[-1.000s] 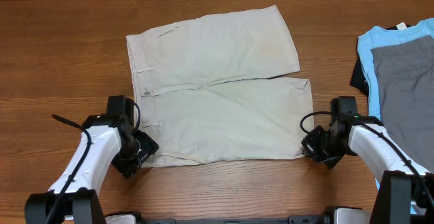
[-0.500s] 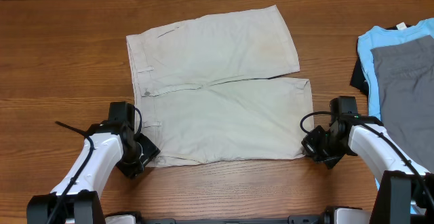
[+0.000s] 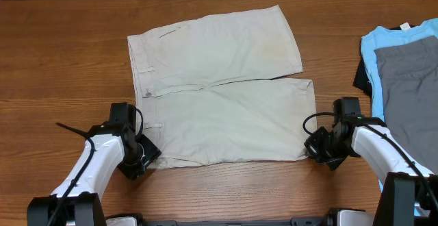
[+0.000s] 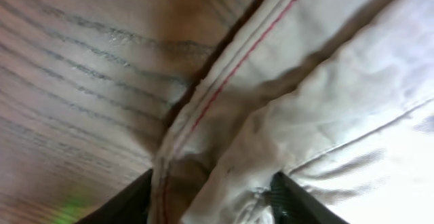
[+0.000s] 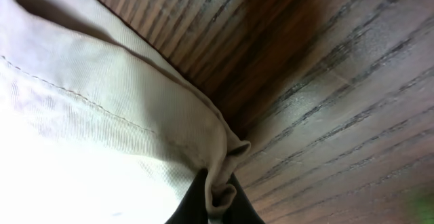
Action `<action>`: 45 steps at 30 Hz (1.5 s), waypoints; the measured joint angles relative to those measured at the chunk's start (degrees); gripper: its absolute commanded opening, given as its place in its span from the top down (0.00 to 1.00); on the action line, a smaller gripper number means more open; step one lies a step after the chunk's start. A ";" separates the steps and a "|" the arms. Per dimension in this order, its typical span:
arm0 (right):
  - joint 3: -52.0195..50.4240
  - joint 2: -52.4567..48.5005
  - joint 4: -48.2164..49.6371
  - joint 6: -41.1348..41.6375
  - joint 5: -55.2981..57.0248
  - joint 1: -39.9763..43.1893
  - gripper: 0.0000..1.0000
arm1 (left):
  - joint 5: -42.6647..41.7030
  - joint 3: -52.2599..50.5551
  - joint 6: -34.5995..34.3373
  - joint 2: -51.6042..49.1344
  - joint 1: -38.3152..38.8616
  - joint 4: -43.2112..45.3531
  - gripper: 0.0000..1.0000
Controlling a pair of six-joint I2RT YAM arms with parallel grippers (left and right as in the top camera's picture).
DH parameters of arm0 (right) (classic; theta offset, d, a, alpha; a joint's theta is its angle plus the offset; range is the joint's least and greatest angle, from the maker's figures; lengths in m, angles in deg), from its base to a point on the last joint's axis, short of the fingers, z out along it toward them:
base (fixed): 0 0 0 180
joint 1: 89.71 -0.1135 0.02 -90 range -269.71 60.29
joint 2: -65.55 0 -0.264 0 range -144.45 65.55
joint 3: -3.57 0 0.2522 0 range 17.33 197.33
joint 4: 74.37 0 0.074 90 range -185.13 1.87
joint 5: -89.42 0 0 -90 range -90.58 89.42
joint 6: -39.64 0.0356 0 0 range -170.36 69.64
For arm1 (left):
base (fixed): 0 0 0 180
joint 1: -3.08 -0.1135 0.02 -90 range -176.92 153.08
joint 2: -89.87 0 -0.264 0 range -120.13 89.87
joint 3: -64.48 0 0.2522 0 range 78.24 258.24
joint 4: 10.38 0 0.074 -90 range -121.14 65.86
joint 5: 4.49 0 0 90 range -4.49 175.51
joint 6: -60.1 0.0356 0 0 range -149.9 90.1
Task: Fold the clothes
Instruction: 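Lower the left gripper and grasp the shorts' lower-left hem corner, then lift the lower hem with both grippers and fold it toward the far edge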
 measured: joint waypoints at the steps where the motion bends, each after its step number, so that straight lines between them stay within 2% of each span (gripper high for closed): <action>1: 0.00 0.00 0.00 0.00 0.00 0.00 0.96 | -0.13 0.00 0.15 0.00 0.02 0.39 0.71; 4: 0.00 0.00 0.00 0.02 0.00 0.00 0.96 | -0.76 0.02 0.24 0.15 0.02 0.98 0.94; 5: 0.00 0.00 -0.02 0.00 0.00 0.00 0.96 | -0.81 0.04 0.42 0.37 0.02 0.94 0.96; 11: 0.68 -0.20 -1.84 -0.04 0.20 0.00 0.96 | -0.66 0.24 2.23 0.57 0.00 -0.07 0.96; 14: 2.62 -0.46 -5.14 -0.48 0.44 0.00 0.96 | -0.66 1.09 3.78 0.31 0.00 -3.65 0.96; 21: 10.08 1.36 -13.33 -3.02 0.59 0.00 0.96 | -0.63 6.43 7.58 -0.15 0.00 -13.60 0.96; 27: 16.13 6.29 -20.17 -4.48 0.37 -0.04 0.96 | -0.66 9.70 8.57 0.13 0.00 -18.67 0.96; 34: 26.03 8.85 -26.99 -6.67 0.00 -0.11 0.96 | -1.27 12.52 9.79 7.02 0.00 -23.23 0.96; 40: 35.69 8.85 -28.20 -7.89 -0.04 -0.37 0.96 | -1.31 22.38 9.81 13.33 0.00 -27.41 0.96; 45: 40.72 8.85 -22.60 -8.85 -0.37 -0.39 0.96 | -1.81 29.62 9.81 14.08 0.02 -27.50 0.96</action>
